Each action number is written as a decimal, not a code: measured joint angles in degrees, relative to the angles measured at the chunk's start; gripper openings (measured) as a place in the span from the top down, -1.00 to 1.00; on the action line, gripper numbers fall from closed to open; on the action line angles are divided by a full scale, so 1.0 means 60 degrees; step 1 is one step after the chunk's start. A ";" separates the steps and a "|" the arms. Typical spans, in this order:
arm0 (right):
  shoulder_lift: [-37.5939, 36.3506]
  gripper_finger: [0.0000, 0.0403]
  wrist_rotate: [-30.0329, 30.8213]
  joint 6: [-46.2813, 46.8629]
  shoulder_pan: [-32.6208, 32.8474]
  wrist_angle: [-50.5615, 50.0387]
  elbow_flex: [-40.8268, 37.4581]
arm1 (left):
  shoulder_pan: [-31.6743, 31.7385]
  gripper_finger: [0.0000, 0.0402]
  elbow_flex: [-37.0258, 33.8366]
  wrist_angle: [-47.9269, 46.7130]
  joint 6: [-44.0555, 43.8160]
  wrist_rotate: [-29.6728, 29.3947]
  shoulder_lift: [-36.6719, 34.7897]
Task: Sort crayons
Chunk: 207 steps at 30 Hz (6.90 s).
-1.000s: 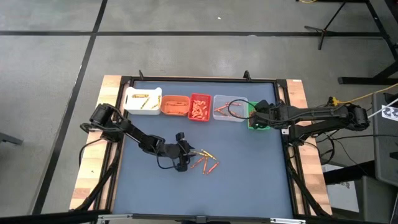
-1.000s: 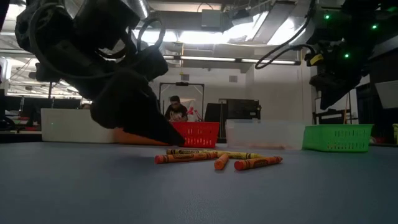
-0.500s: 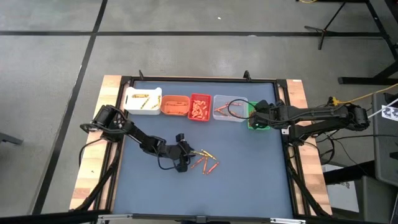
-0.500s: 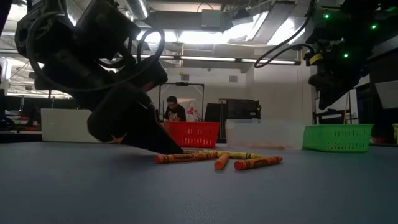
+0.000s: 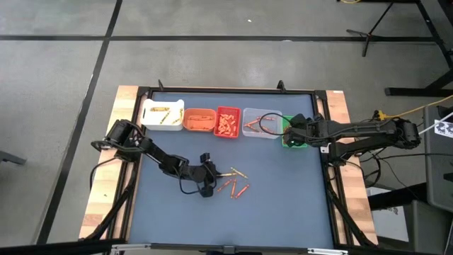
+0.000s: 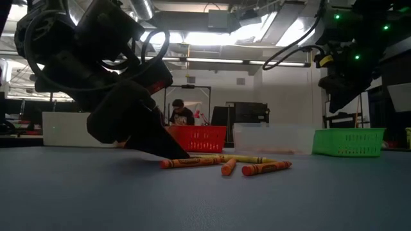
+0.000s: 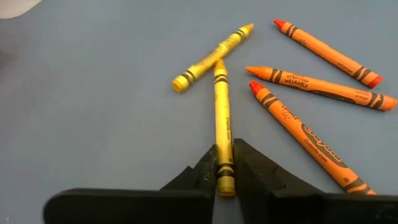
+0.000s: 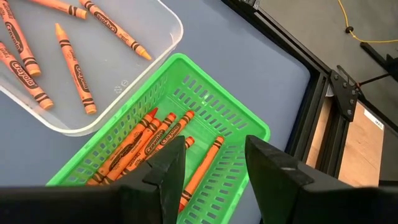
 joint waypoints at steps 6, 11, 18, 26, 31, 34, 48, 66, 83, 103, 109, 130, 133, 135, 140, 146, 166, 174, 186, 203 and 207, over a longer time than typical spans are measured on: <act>0.0000 0.18 -0.0244 0.0002 0.0000 0.0011 0.0000 | 0.0000 0.92 -0.0004 -0.0024 0.0000 -0.0057 0.0000; 0.0000 0.18 -0.1013 0.0000 0.0000 0.0018 0.0000 | 0.0000 0.94 -0.0007 -0.0036 0.0000 -0.0069 -0.0004; 0.0000 0.18 -0.1781 0.0000 0.0007 0.0161 0.0000 | 0.0007 0.94 -0.0026 -0.0087 0.0033 -0.0047 -0.0269; -0.0029 0.18 -0.1933 -0.0995 0.0007 0.1014 0.0007 | 0.0018 0.94 -0.0036 -0.0859 0.0066 -0.0204 -0.1533; -0.0029 0.18 -0.2402 -0.1511 0.0007 0.1792 0.0008 | 0.0091 0.94 -0.0036 -0.1791 0.0066 -0.0383 -0.2813; -0.0029 0.18 -0.2774 -0.1850 0.0007 0.2323 0.0011 | 0.0208 0.94 -0.0033 -0.2853 0.0066 -0.0663 -0.3806; -0.0029 0.18 -0.5524 -0.3031 0.0007 0.6166 0.0011 | 0.1641 0.94 -0.0025 -0.8047 -0.0265 -0.2622 -0.8282; 0.1103 0.18 -0.6405 -0.3763 0.1433 0.8923 0.0011 | 0.4121 0.92 -0.0078 -1.3893 -0.2494 -0.3644 -0.9473; 0.3990 0.18 -0.6423 -0.4984 0.2987 1.1333 0.0011 | 0.4811 0.58 -0.0706 -1.3860 -0.2775 -0.3606 -0.9428; 0.5665 0.18 -0.6767 -0.5770 0.3904 1.1752 0.0007 | 0.4809 0.43 -0.1020 -1.3226 -0.2766 -0.3530 -0.9428; 0.6104 0.18 -0.6750 -0.5783 0.3876 1.1755 0.0007 | 0.4809 0.43 -0.1020 -1.3198 -0.2769 -0.3534 -0.9428; 0.6433 0.18 -0.6575 -0.6747 0.3883 1.1925 0.0018 | 0.4809 0.43 -0.1020 -1.3209 -0.2776 -0.3534 -0.9428; 0.6433 0.18 -0.6575 -0.6750 0.3883 1.1927 0.0018 | 0.4809 0.43 -0.1020 -1.3209 -0.2779 -0.3534 -0.9428; 0.6437 0.18 -0.6575 -0.6750 0.3883 1.1927 0.0015 | 0.4809 0.43 -0.1020 -1.3209 -0.2779 -0.3534 -0.9428; 0.6437 0.33 -0.6578 -0.6754 0.3883 1.1927 0.0015 | 0.4809 0.43 -0.1020 -1.3209 -0.2782 -0.3534 -0.9428; 0.6437 0.64 -0.6575 -0.6743 0.3883 1.1947 0.0015 | 0.4805 0.43 -0.1020 -1.3209 -0.2786 -0.3534 -0.9428; 0.6284 0.89 -0.6680 -0.6717 0.3873 1.1866 0.0000 | 0.4805 0.43 -0.1020 -1.2726 -0.3262 -0.2446 -0.9428; 0.5067 0.92 -0.6743 -0.6715 0.3876 1.1486 -0.0021 | 0.4648 0.43 -0.1024 -1.1105 -0.3233 -0.1853 -0.9429; 0.1847 0.92 -0.4223 -0.6982 0.3876 0.9311 0.0000 | 0.3530 0.43 -0.1024 -0.8011 -0.2422 -0.1847 -0.9428; -0.0768 0.87 0.2073 -0.4254 0.3867 0.3392 0.0004 | 0.0751 0.43 -0.1024 -0.6406 -0.2430 -0.1825 -0.8207; -0.0769 0.87 0.2269 -0.2722 0.3867 0.1989 0.0007 | 0.0331 0.43 -0.1024 -0.5444 -0.2426 -0.1825 -0.7416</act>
